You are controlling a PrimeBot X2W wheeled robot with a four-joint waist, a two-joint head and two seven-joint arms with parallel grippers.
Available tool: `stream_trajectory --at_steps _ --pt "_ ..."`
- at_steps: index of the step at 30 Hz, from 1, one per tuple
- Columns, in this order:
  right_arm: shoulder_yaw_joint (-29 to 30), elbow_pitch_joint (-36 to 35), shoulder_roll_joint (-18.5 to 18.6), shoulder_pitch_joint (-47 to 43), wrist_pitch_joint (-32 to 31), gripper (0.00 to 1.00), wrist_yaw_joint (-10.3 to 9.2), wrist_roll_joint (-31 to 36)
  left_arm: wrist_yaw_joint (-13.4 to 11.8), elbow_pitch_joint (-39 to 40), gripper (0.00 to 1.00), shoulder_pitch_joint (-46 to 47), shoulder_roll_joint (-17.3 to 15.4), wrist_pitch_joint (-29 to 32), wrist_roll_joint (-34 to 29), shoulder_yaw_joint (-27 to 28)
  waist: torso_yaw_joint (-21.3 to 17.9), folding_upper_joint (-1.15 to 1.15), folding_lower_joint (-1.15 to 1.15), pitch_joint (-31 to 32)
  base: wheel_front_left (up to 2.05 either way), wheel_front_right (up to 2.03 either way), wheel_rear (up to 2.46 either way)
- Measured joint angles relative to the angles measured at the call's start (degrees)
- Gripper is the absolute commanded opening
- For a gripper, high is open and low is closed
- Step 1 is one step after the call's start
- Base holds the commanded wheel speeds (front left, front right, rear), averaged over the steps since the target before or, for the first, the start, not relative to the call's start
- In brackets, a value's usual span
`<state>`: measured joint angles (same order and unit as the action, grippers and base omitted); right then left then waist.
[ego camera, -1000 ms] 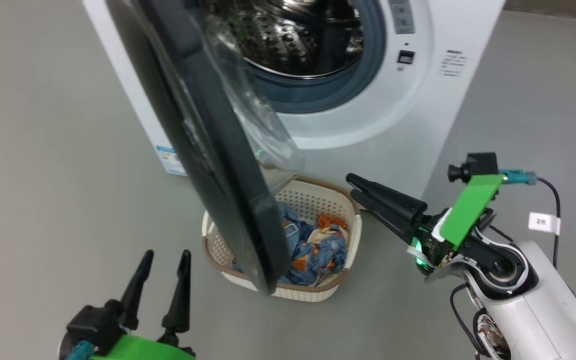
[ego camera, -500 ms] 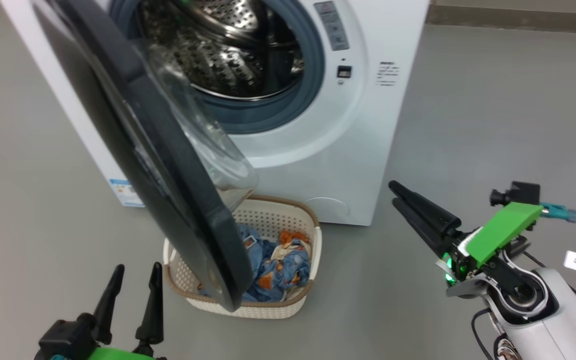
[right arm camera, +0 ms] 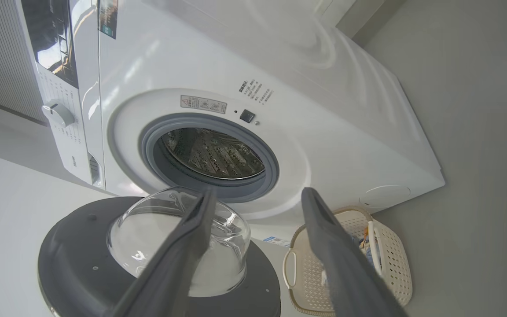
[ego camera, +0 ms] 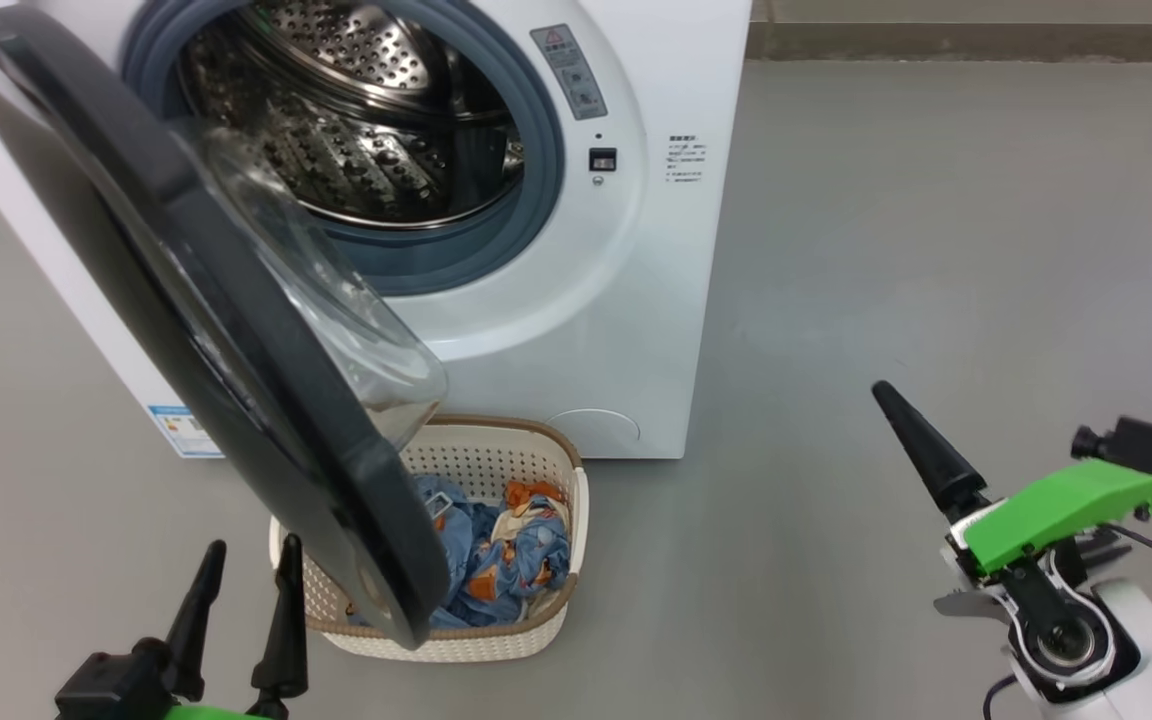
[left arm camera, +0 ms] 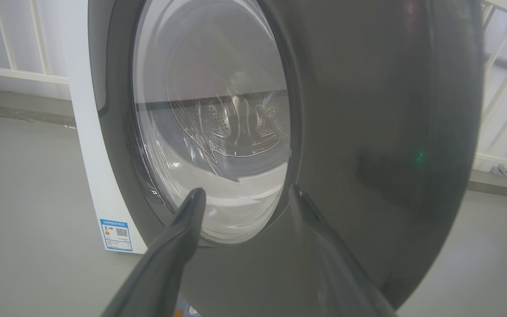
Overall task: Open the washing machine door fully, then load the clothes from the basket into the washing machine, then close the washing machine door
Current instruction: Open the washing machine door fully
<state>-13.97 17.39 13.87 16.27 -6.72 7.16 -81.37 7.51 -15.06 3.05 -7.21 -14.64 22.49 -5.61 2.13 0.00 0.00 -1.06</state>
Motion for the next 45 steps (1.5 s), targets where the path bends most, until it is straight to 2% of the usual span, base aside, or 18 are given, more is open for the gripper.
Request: stream_trajectory --at_steps 9,14,18,20,22,26,36,45 --pt "-8.50 3.24 5.17 -0.54 17.19 1.00 0.00 5.37 0.00 0.02 1.00 -0.05 0.00 0.01 -0.43 0.16 -0.77 0.00 0.00 0.43 0.00 0.00 0.00" --pt "-11.77 6.36 6.56 -0.70 20.96 1.00 0.00 9.54 0.00 0.02 1.00 -0.10 0.00 0.01 -0.43 0.19 -0.54 0.00 0.00 0.86 0.00 0.00 0.00" --pt "-5.86 6.39 5.57 -1.92 21.01 1.00 0.00 18.03 0.00 0.01 1.00 -0.80 0.00 0.01 -0.43 0.34 -0.49 0.00 0.00 0.97 0.00 0.00 0.00" --pt "-1.88 5.78 3.78 -3.79 21.02 1.00 0.00 25.66 0.00 0.01 1.00 -1.20 0.03 0.01 -0.43 0.32 -0.43 0.00 0.00 1.07 0.00 0.00 0.00" --pt "-0.33 5.79 2.93 -5.33 21.02 1.00 0.00 32.04 0.00 0.01 1.00 -1.20 0.03 0.01 -0.43 0.24 -0.39 0.00 0.00 1.13 0.00 0.00 0.00" --pt "4.47 5.90 0.33 -7.65 21.02 1.00 0.00 39.20 0.00 0.02 1.00 -1.20 0.02 0.01 -0.43 0.09 -0.34 0.00 0.00 1.20 0.00 0.00 0.00" --pt "8.37 6.48 -2.48 -10.96 21.02 1.00 0.00 50.32 0.00 -0.01 1.00 -1.21 0.03 0.01 -0.43 -0.09 -0.17 0.00 0.00 1.22 0.00 0.00 0.00" --pt "8.65 7.38 -3.35 -12.18 21.02 1.00 0.00 53.12 0.00 -0.22 1.00 -1.21 0.18 0.00 -0.43 -0.05 0.08 0.00 0.00 0.76 0.00 0.00 0.00"
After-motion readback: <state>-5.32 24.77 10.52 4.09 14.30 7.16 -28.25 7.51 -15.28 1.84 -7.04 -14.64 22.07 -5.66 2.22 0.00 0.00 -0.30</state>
